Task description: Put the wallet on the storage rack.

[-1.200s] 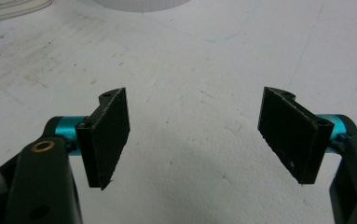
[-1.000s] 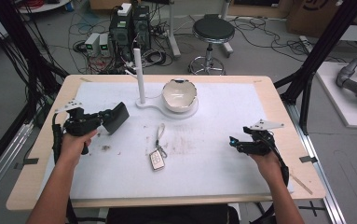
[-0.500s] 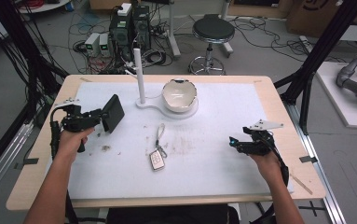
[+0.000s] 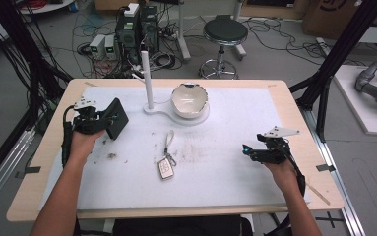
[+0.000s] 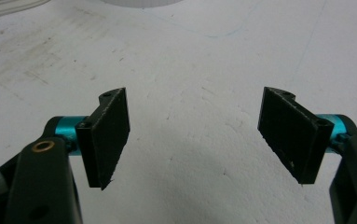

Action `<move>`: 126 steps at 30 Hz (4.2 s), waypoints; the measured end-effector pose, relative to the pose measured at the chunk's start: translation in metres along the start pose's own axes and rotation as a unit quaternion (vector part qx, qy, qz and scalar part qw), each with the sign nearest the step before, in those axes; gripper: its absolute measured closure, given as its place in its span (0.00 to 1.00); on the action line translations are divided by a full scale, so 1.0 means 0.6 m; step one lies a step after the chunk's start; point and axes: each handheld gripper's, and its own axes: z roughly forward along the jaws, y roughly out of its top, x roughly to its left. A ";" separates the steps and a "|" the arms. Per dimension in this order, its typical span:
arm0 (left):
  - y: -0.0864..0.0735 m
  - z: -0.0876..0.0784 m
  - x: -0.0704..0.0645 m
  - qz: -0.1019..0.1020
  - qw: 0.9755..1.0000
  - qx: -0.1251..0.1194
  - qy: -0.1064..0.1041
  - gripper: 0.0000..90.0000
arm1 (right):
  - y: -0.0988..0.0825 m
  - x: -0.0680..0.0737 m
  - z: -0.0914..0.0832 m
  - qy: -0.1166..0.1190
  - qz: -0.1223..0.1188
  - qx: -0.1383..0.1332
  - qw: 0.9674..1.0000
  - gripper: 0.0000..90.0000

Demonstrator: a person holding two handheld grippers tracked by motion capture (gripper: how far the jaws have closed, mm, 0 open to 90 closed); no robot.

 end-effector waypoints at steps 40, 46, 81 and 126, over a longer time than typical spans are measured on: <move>0.115 0.006 -0.120 0.221 0.951 -0.056 -0.211 0.86 | 0.000 -0.004 -0.007 0.000 0.004 -0.004 1.000 0.28; 0.143 0.023 -0.141 0.247 0.939 -0.059 -0.232 0.86 | 0.000 -0.007 -0.008 0.000 0.003 -0.007 1.000 0.28; 0.238 0.175 -0.238 0.326 0.905 -0.057 -0.269 0.86 | -0.010 -0.022 -0.016 0.000 0.022 -0.012 1.000 0.28; 0.167 0.239 -0.230 0.332 0.915 -0.025 -0.229 0.86 | -0.018 -0.024 -0.019 0.002 0.032 -0.008 0.999 0.28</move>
